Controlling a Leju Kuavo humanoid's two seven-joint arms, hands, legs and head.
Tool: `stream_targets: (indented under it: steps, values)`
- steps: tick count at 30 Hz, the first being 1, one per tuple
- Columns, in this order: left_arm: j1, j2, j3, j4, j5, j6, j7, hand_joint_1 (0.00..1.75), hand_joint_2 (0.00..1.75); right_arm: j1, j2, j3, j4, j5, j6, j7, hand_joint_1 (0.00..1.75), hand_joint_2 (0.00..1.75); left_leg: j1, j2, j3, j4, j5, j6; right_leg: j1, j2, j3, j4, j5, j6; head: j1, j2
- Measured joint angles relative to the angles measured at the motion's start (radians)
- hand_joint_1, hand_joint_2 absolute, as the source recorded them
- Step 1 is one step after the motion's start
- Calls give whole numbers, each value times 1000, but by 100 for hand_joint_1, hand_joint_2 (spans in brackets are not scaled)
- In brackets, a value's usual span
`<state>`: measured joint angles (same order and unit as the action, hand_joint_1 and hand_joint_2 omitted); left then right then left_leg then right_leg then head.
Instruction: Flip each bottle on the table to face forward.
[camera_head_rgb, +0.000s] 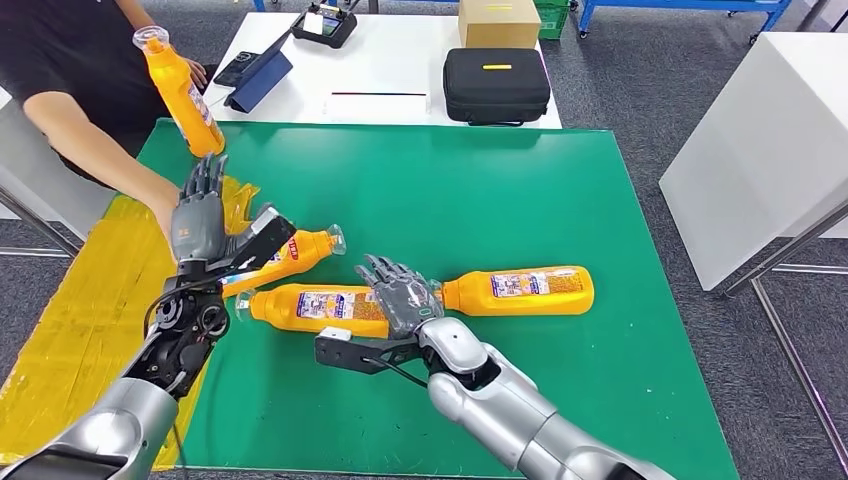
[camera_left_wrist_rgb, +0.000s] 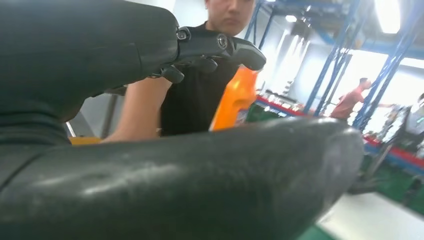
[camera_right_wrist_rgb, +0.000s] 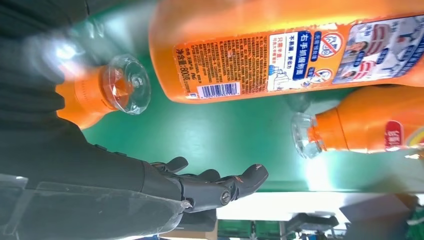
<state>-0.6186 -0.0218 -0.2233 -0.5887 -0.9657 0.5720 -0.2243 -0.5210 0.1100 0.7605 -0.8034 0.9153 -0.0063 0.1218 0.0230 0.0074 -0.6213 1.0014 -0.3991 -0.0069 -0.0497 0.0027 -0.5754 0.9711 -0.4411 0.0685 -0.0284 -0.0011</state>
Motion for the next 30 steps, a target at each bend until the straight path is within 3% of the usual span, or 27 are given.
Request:
stream_targets:
  steps: [11,24,28,30]
  values:
    - [52,-24,8,-191,249,51,-115,0,0,-71,73,-2,201,-8,30,-19,0,175,0,0,0,0,0,0,0,0,0,0,0,0,0,0]
    - [107,-34,-38,-353,361,68,-162,0,0,-148,213,30,388,-44,134,3,1,175,0,0,0,0,0,0,0,0,-1,0,0,0,0,0]
    - [110,-39,-52,-362,369,76,-164,0,0,-162,227,62,422,-44,204,28,168,175,0,1,0,0,0,0,0,0,0,0,0,0,0,0]
    - [111,-41,-54,-363,374,80,-167,0,0,-173,231,79,438,-34,246,43,175,175,0,1,2,0,0,0,0,1,0,0,0,0,0,0]
